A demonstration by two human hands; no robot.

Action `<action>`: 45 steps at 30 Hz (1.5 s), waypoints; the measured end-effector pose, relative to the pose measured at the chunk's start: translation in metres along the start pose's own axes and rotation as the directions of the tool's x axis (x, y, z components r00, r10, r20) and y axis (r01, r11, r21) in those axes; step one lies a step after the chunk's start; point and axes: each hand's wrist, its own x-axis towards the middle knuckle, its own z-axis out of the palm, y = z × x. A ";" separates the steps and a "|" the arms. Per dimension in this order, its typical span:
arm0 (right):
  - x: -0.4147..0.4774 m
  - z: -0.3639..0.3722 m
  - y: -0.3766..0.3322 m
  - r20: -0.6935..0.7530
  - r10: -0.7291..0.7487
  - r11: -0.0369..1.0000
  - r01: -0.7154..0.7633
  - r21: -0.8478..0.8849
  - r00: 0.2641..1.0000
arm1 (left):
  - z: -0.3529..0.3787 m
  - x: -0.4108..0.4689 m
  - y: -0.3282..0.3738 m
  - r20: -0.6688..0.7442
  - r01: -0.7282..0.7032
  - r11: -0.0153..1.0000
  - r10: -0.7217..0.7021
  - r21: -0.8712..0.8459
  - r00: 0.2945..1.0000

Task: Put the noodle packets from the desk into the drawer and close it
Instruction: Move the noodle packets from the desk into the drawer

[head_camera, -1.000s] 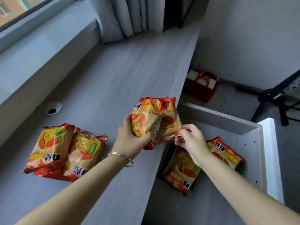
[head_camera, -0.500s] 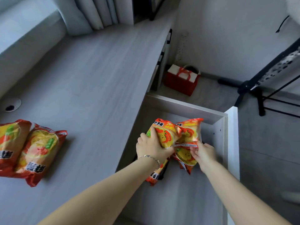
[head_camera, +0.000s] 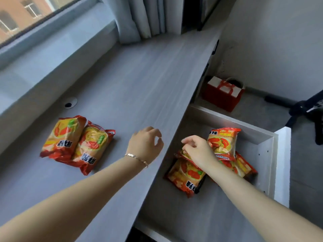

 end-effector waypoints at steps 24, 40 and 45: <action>0.010 0.202 -0.097 0.105 -0.014 0.992 0.001 0.123 0.994 | -0.067 -0.042 -0.188 0.114 0.704 0.592 -0.728 -0.391 0.676; -0.005 -0.035 0.101 -0.327 0.667 0.658 -0.323 0.681 0.670 | 0.009 -0.074 -0.003 0.207 -0.148 0.973 0.184 -0.177 0.961; -0.031 -0.026 0.075 -0.247 0.434 0.862 -0.319 0.394 0.866 | 0.026 -0.080 -0.001 0.274 -0.351 0.935 0.353 -0.059 0.894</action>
